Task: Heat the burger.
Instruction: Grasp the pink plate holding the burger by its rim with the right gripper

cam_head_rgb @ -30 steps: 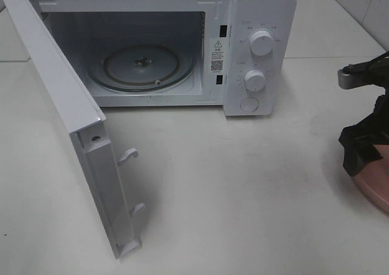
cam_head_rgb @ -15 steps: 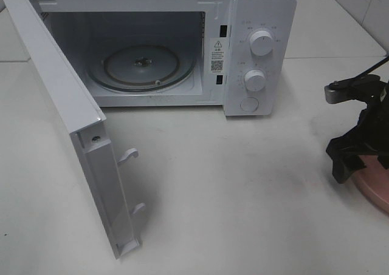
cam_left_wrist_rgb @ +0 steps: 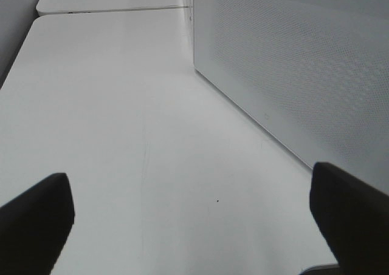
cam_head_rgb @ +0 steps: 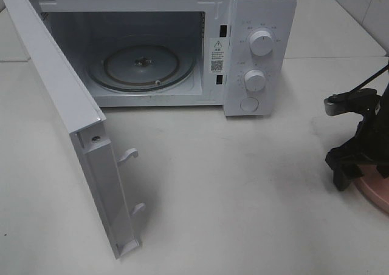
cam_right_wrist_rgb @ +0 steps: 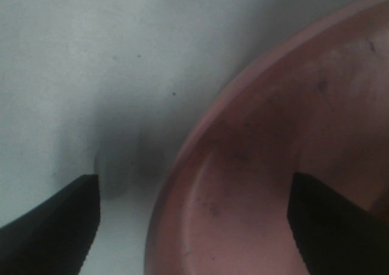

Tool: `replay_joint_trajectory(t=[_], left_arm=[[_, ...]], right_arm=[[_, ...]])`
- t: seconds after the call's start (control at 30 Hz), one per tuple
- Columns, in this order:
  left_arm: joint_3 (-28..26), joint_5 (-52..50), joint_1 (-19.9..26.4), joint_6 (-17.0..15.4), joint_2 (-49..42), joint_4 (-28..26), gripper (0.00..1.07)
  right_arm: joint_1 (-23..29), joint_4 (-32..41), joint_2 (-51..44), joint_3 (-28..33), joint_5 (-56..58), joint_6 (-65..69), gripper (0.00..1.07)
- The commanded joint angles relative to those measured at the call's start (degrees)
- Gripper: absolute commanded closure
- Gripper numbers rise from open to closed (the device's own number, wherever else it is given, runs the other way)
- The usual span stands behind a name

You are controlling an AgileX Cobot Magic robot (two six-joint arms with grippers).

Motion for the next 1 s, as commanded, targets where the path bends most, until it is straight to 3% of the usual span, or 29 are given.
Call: replay_joint_trajectory(t=[0.03,0.27,0.43,0.5,0.53,0.57,0.6,0.63,0.7,1.0], left_arm=[[0.23,-0.80,0.06,-0.29,-1.38,-0.46,0.09],[0.23,-0.80,0.06,-0.29,-1.38,-0.46,0.09],[0.23,-0.80,0.06,-0.29,-1.38,-0.46,0.09],[0.23,-0.80,0.06,-0.29,-1.38,-0.46,0.09],[0.23,-0.80,0.06,-0.29,-1.38,-0.46,0.09],[0.23,-0.80,0.06,-0.29,-1.38,-0.46,0.09],[0.23,-0.80,0.06,-0.29,-1.38,-0.46,0.09],[0.23,-0.80,0.06,-0.29,-1.38,-0.46,0.09],[0.23,-0.80,0.06,-0.29,-1.38,-0.46,0.09],[0.23,-0.80,0.06,-0.29,-1.38,-0.46,0.09]], right_arm=[[-0.29,-0.23,1.15,-0.23,-0.69,0.34,0.28],[-0.29,-0.17,3.38,-0.23,-1.60,0.63,0.29],[-0.29,-0.46,3.61,-0.23,-1.66,1.49,0.38],[-0.29,-0.69,3.61,-0.23,-1.15,3.15,0.53],[-0.29,-0.69,3.61,-0.23,-1.15,3.15,0.53],[-0.29,-0.69,3.61,-0.23,-0.52,3.72,0.68],[-0.29,-0.63,3.61,-0.23,0.00,3.78,0.77],[-0.29,-0.63,3.61,-0.23,0.00,3.78,0.77],[-0.29,-0.17,3.61,-0.23,1.38,3.90,1.07],[-0.11,-0.34,2.69,-0.23,2.98,5.73,1.07]])
